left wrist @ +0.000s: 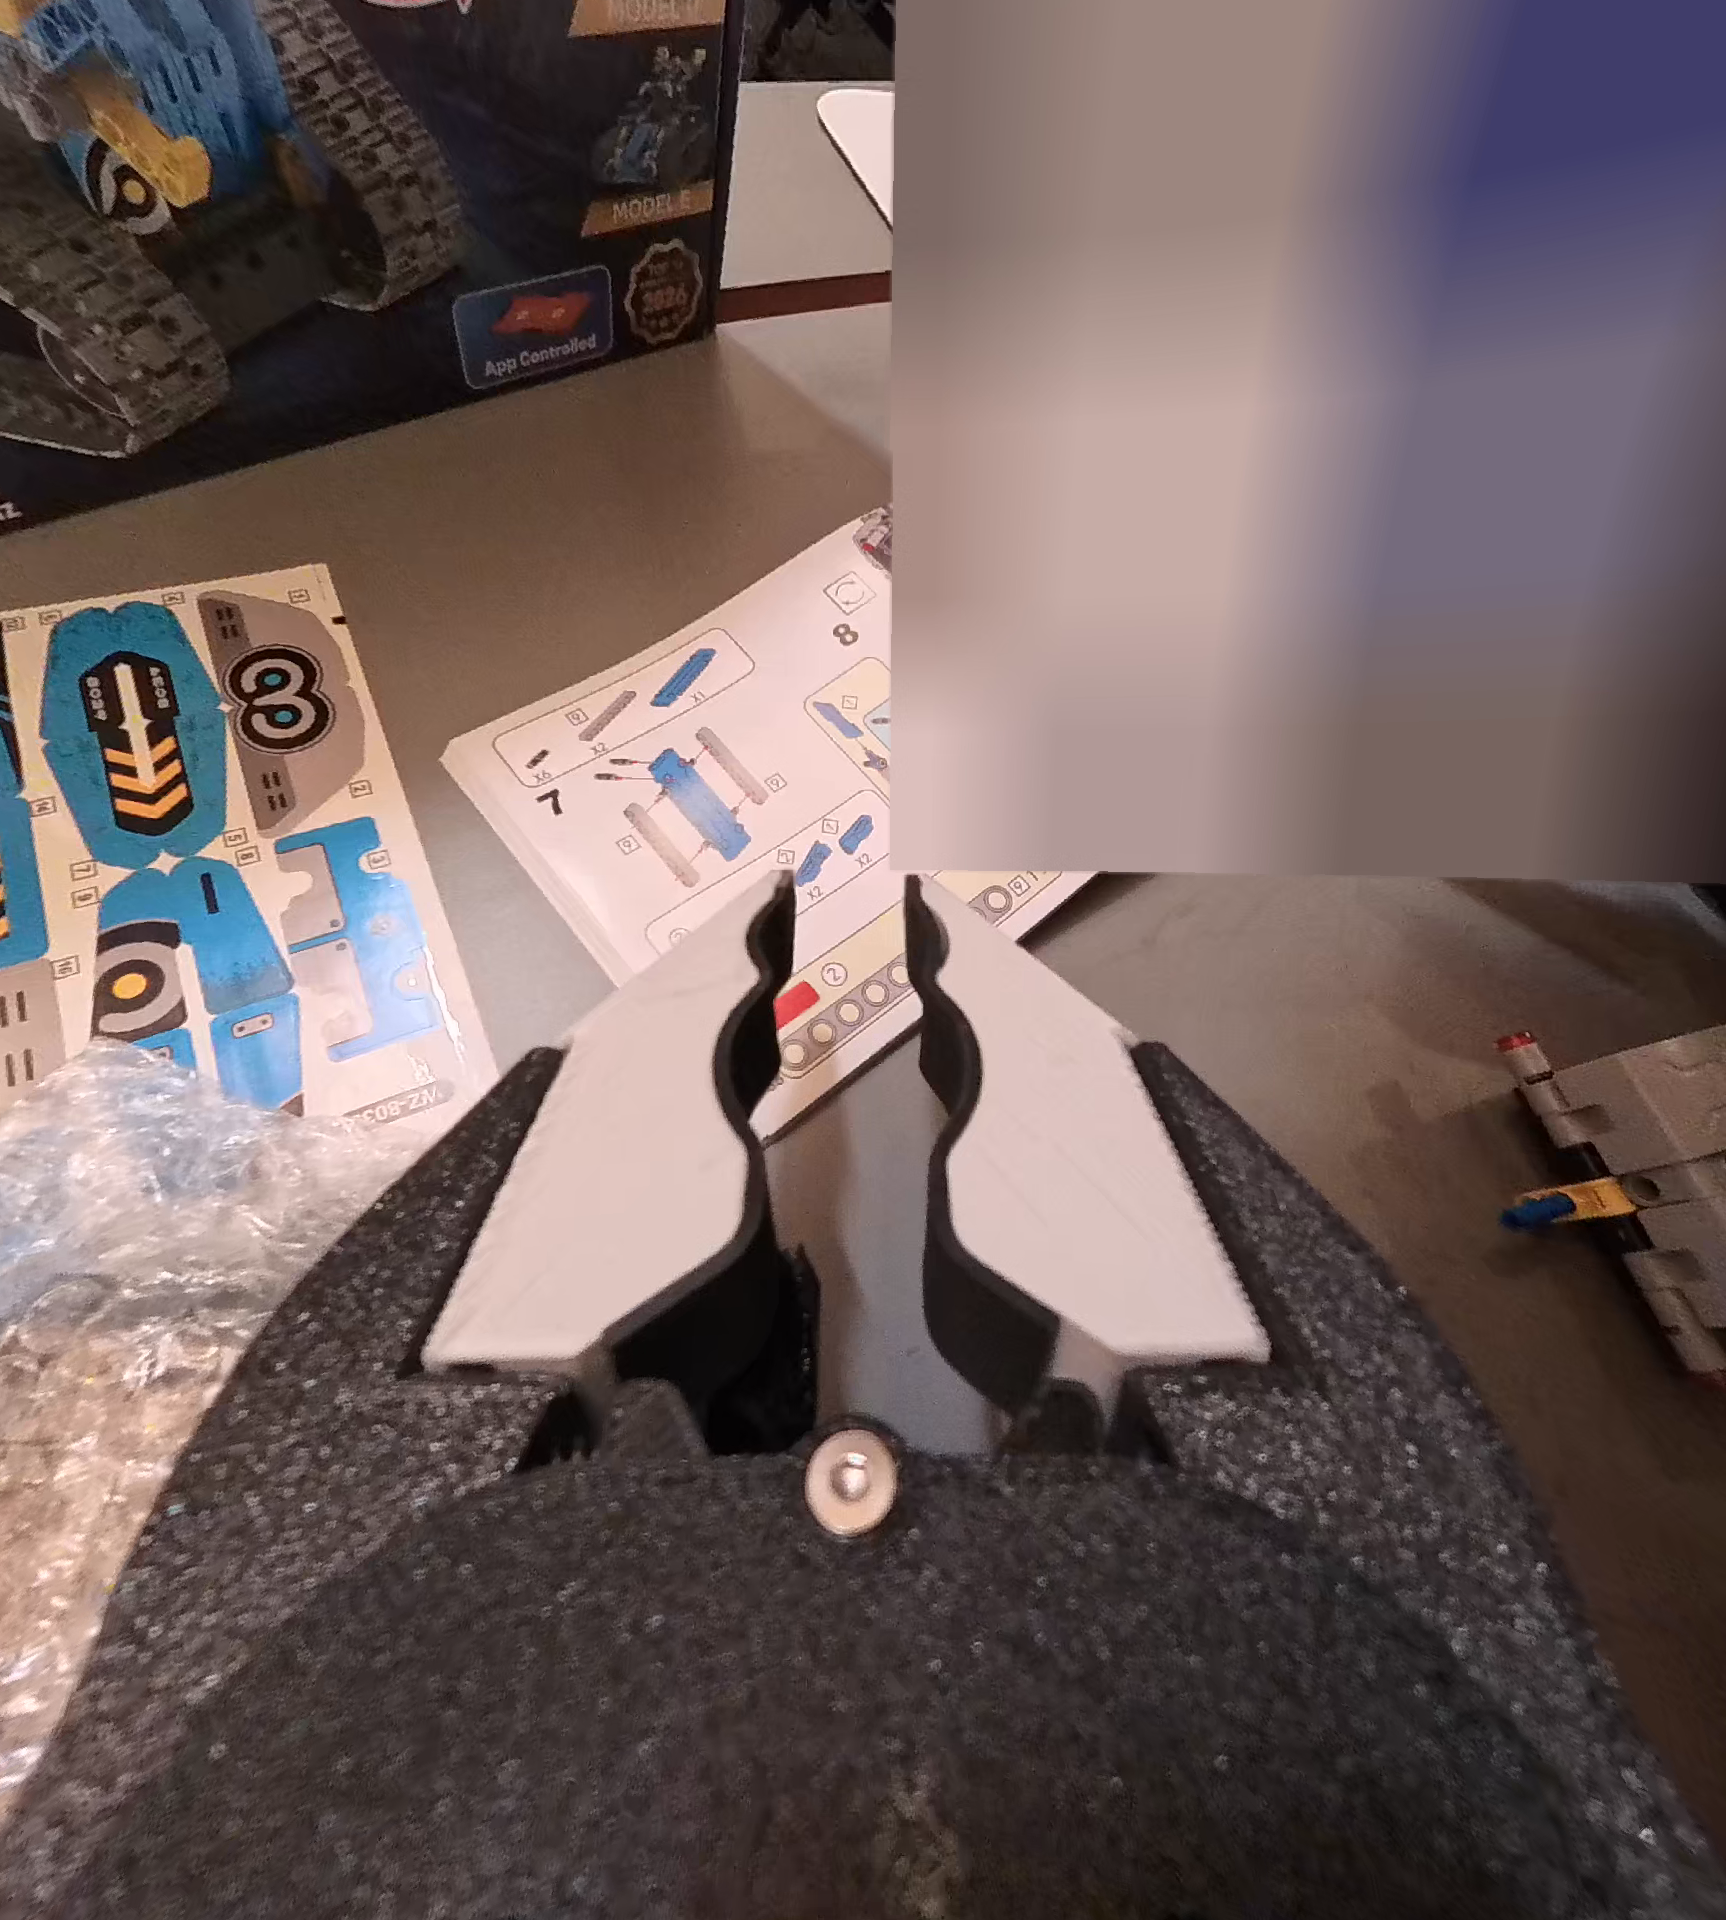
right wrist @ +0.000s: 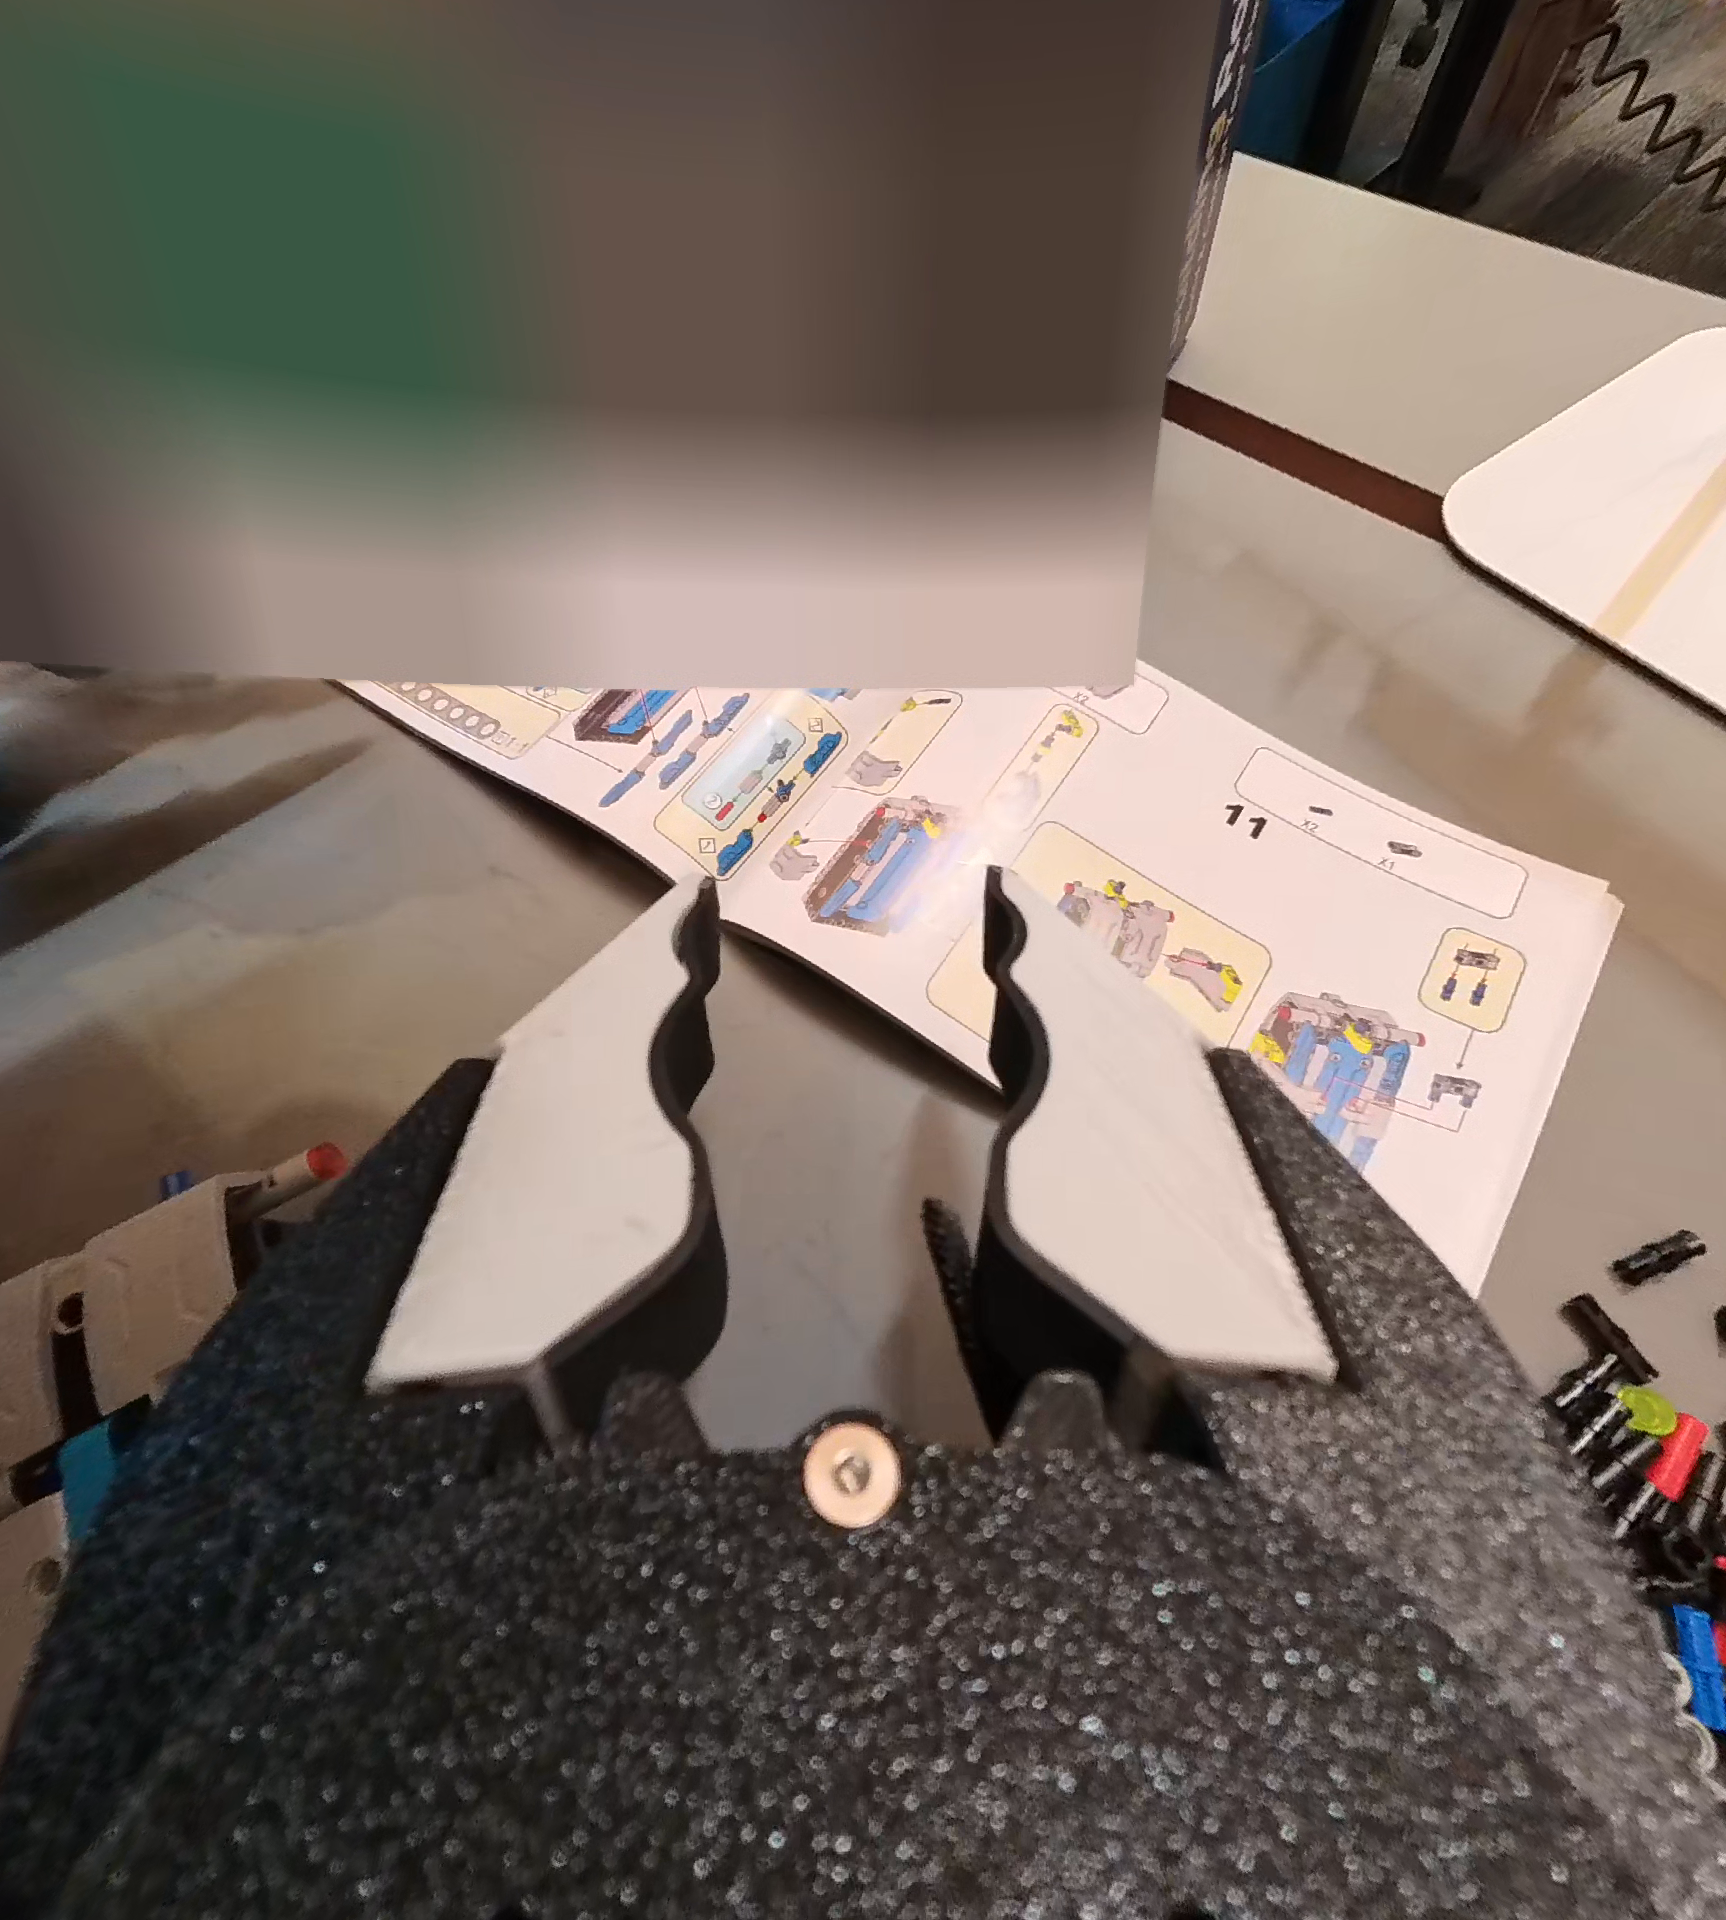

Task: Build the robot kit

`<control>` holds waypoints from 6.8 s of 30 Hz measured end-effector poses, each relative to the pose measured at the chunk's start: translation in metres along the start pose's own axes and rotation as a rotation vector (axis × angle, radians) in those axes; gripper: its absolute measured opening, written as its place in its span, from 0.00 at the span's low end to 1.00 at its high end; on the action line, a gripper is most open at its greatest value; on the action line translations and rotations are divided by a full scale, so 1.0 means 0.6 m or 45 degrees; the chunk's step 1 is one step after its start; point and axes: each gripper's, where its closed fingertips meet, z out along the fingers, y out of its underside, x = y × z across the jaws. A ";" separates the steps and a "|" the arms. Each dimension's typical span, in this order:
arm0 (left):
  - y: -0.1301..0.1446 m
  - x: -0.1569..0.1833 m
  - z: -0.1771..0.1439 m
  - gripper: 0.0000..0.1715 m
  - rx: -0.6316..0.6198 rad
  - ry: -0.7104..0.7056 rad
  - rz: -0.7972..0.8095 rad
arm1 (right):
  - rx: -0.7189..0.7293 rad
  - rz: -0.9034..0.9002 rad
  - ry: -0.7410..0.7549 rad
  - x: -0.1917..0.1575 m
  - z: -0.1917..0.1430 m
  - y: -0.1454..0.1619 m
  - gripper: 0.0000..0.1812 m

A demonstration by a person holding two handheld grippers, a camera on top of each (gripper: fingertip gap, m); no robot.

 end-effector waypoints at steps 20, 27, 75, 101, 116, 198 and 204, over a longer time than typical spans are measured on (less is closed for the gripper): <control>-0.022 0.033 -0.015 0.12 0.049 -0.042 0.213 | 0.147 0.291 0.801 0.229 -0.511 -0.009 0.31; -0.010 0.047 -0.006 0.12 0.008 -0.015 0.250 | -0.131 0.479 0.644 0.290 -0.613 0.260 0.30; 0.004 0.027 -0.020 0.11 0.002 -0.194 0.507 | -0.572 0.402 0.541 0.425 -0.489 0.363 0.51; -0.039 0.329 -0.217 0.24 -0.075 1.206 -0.510 | 0.175 -0.851 -0.129 -0.340 -0.170 -0.061 0.50; 0.121 0.138 -0.116 0.04 -0.592 0.867 -0.386 | -0.265 -0.190 -0.322 -0.201 -0.190 0.137 0.52; 0.003 0.137 -0.025 0.23 0.104 -0.115 0.386 | -0.079 0.089 0.140 0.038 -0.443 0.193 0.10; 0.003 0.147 -0.028 0.23 0.105 -0.072 0.355 | -0.554 -0.083 0.318 0.047 -0.498 0.314 0.17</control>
